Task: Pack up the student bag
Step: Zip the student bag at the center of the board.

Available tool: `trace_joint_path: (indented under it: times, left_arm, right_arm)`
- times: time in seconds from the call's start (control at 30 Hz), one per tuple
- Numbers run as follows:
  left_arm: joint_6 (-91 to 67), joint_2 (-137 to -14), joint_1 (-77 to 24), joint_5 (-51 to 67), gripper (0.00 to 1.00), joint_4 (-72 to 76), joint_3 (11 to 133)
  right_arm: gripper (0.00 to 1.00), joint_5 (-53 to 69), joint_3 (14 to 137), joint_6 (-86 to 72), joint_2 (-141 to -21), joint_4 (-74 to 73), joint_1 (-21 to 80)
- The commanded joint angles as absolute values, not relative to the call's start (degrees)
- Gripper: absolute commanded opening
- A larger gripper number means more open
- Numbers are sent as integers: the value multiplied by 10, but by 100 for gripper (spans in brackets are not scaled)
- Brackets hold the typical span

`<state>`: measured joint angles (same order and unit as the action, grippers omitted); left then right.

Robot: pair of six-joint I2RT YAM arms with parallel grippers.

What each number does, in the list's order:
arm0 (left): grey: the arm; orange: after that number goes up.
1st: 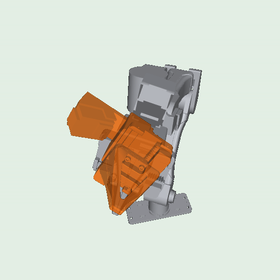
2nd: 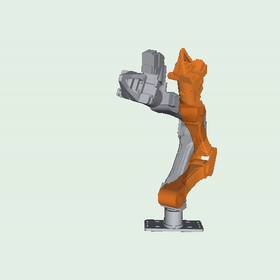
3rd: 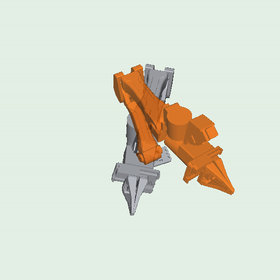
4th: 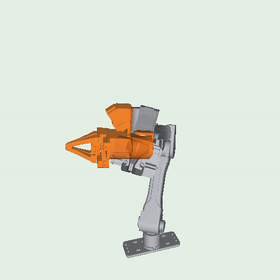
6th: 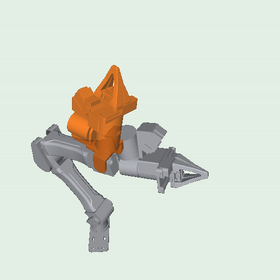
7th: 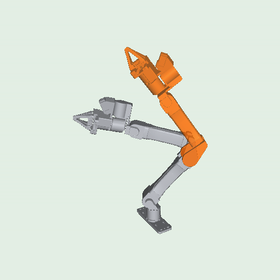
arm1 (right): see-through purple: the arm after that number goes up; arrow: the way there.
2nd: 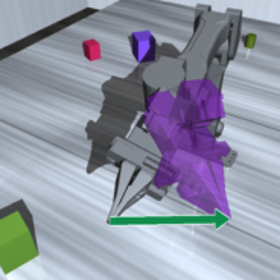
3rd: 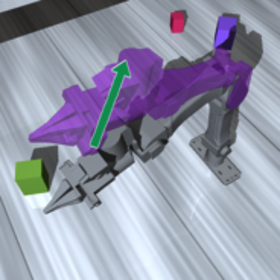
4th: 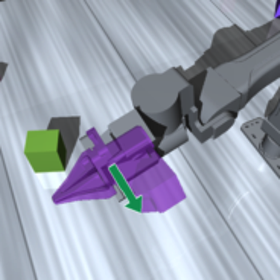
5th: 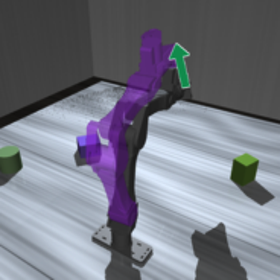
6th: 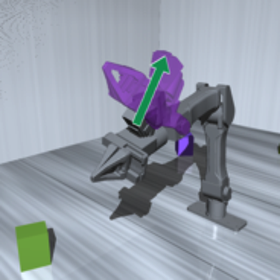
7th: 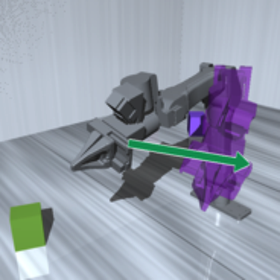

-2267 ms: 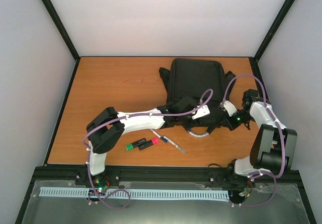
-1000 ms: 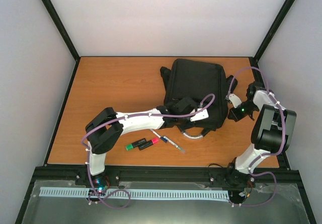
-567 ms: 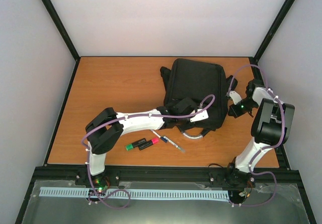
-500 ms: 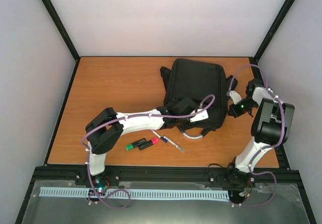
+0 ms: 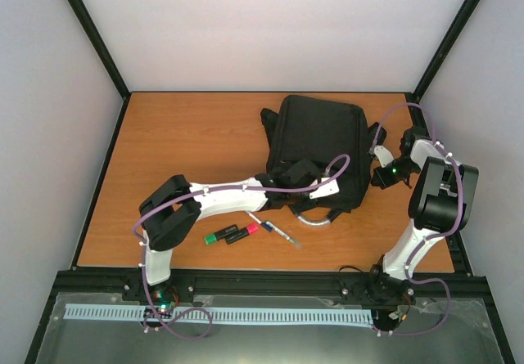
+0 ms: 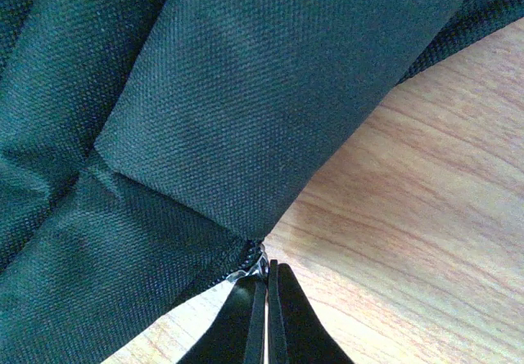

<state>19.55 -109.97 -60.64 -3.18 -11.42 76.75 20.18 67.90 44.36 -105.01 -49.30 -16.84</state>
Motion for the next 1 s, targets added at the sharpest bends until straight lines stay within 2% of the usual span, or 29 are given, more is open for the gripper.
trace_joint_path:
  times: [0.0,0.07,0.37,0.43,0.47,0.5,0.53,0.6,0.63,0.73,0.77,0.8,0.97]
  left_arm:
    - [180,-1084,-615,-21,2,-117,770]
    - [179,-1090,-616,-19,2,-115,776]
    - [148,-1129,-628,42,5,-108,834]
    - [148,-1140,-637,44,5,-109,849]
    - [149,-1146,-640,45,6,-112,858]
    - [149,-1152,-643,46,6,-114,864]
    - [149,-1157,-646,47,7,-117,872]
    - [148,-1165,-651,45,9,-128,884]
    - [145,-1169,-651,42,15,-140,893]
    - [109,-1170,-651,11,58,-179,921]
    - [100,-1163,-649,12,94,-177,915]
    - [85,-1152,-647,10,99,-169,906]
    - [2,-1106,-632,-46,100,-150,872]
  right_arm:
    - [4,186,688,436,-1039,-462,-176]
    - [6,192,687,438,-1022,-473,-178]
    - [36,253,705,445,-911,-552,-188]
    - [58,276,715,441,-881,-566,-188]
    - [75,285,722,437,-867,-571,-189]
    - [96,294,727,432,-851,-574,-189]
    - [100,298,732,425,-836,-573,-188]
    - [100,292,735,393,-806,-556,-188]
    - [100,285,735,380,-794,-544,-189]
    - [100,281,742,364,-773,-550,-188]
    - [100,283,744,363,-769,-555,-188]
    - [100,284,743,361,-763,-556,-188]
    - [100,303,722,383,-736,-570,-189]
